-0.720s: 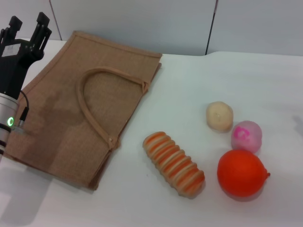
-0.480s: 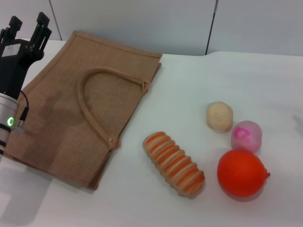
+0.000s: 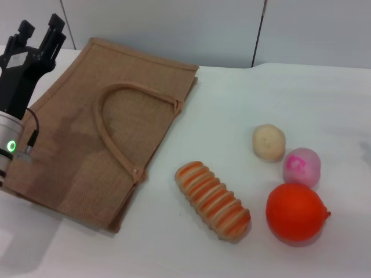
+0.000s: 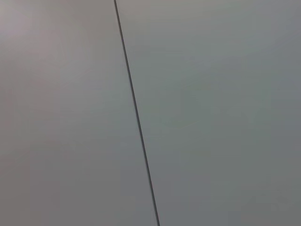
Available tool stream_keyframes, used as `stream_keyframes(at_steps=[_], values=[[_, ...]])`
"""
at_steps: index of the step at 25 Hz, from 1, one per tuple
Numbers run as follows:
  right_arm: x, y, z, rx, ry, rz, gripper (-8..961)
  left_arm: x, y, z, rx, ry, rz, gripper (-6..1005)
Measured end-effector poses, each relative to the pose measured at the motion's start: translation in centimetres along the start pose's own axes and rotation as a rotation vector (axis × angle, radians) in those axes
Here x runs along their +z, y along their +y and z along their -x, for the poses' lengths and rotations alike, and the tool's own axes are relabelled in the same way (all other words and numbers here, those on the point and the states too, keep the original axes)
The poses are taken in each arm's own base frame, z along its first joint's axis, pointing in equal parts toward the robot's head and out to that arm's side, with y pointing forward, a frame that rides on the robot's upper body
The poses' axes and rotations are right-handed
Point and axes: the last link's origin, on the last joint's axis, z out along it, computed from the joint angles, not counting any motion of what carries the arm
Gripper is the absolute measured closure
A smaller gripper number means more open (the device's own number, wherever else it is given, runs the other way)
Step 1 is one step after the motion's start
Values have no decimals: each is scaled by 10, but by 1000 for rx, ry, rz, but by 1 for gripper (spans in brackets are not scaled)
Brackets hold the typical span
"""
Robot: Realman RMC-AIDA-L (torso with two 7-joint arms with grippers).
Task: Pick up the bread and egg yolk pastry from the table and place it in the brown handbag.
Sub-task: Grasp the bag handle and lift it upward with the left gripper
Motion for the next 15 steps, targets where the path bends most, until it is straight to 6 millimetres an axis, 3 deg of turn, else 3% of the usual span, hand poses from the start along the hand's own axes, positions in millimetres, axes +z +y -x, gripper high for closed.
stream_keyframes(at_steps=[9, 15], values=[[-1, -2, -1, -11, 10, -8, 74, 3, -24, -25, -324, -97, 104, 210], [-1, -2, -2, -14, 14, -11, 73, 12, -46, -39, -435, -341, 86, 211]])
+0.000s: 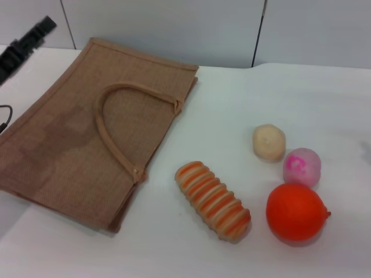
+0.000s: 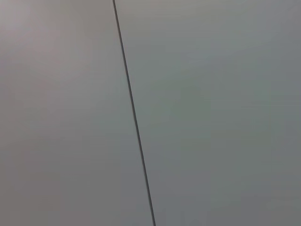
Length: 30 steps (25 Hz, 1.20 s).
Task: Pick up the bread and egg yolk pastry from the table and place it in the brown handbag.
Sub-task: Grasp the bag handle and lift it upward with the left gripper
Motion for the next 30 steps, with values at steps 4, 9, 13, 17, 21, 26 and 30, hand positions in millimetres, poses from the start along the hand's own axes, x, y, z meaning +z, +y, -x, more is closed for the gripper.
stream_keyframes(at_steps=[4, 9, 13, 17, 21, 26, 30], values=[[0, -1, 0, -1, -1, -1, 73, 14, -5, -11, -18, -222, -88, 212], [0, -1, 1, -2, -1, -1, 74, 26, -8, -25, 14, -436, -209, 213], [0, -1, 1, -2, -3, -4, 74, 31, -13, -34, 65, -578, -325, 214], [0, -2, 1, -3, -4, -5, 74, 41, -14, -40, 132, -668, -405, 216], [0, -2, 2, -3, -5, -7, 74, 52, -11, -38, 189, -724, -432, 217], [0, -2, 2, -3, -6, -8, 74, 67, -11, -26, 280, -784, -491, 219], [0, -2, 2, -3, -6, -8, 73, 81, -8, -10, 390, -817, -504, 220]])
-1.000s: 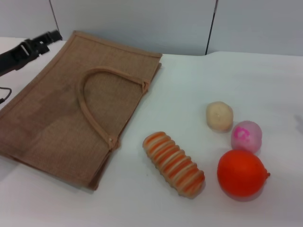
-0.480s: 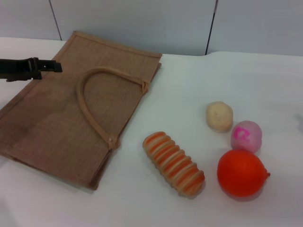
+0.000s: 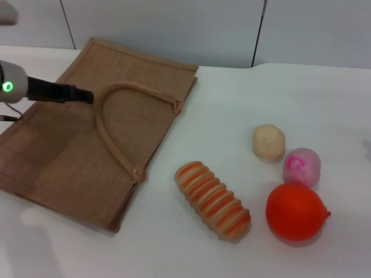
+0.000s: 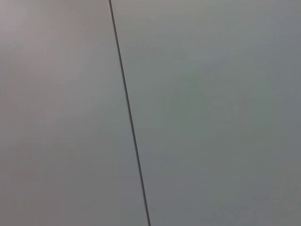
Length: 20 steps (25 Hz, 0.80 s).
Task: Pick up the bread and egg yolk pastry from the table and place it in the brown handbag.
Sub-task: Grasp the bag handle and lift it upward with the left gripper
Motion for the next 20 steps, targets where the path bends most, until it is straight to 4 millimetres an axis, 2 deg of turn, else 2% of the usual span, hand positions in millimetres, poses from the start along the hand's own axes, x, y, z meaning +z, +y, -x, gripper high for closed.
stream_keyframes(at_steps=[9, 20], values=[[1, -1, -1, 0, 11, -4, 73, 14, 15, -5, 57, 51, 17, 223], [1, 0, -2, 1, 9, -6, 73, 29, 24, 0, 106, 56, 32, 226]])
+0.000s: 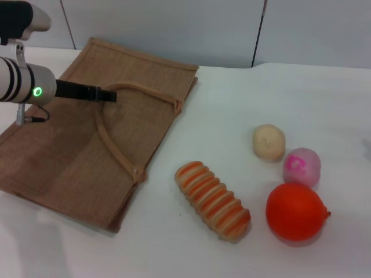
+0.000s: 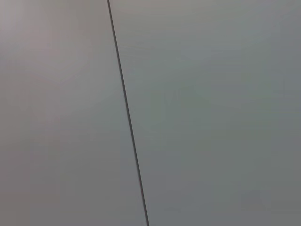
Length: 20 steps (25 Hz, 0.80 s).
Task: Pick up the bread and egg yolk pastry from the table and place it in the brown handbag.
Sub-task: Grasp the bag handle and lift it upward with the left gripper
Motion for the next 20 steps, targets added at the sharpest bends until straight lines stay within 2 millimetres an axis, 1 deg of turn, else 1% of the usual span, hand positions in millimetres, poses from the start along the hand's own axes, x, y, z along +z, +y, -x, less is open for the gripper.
stream_keyframes(at_steps=[11, 20], values=[[0, 0, 0, 0, 0, 0, 74, 7, 4, 5, 17, -17, -6, 230], [0, 0, 0, 0, -1, -2, 73, 9, 7, 5, 36, -36, -16, 233]])
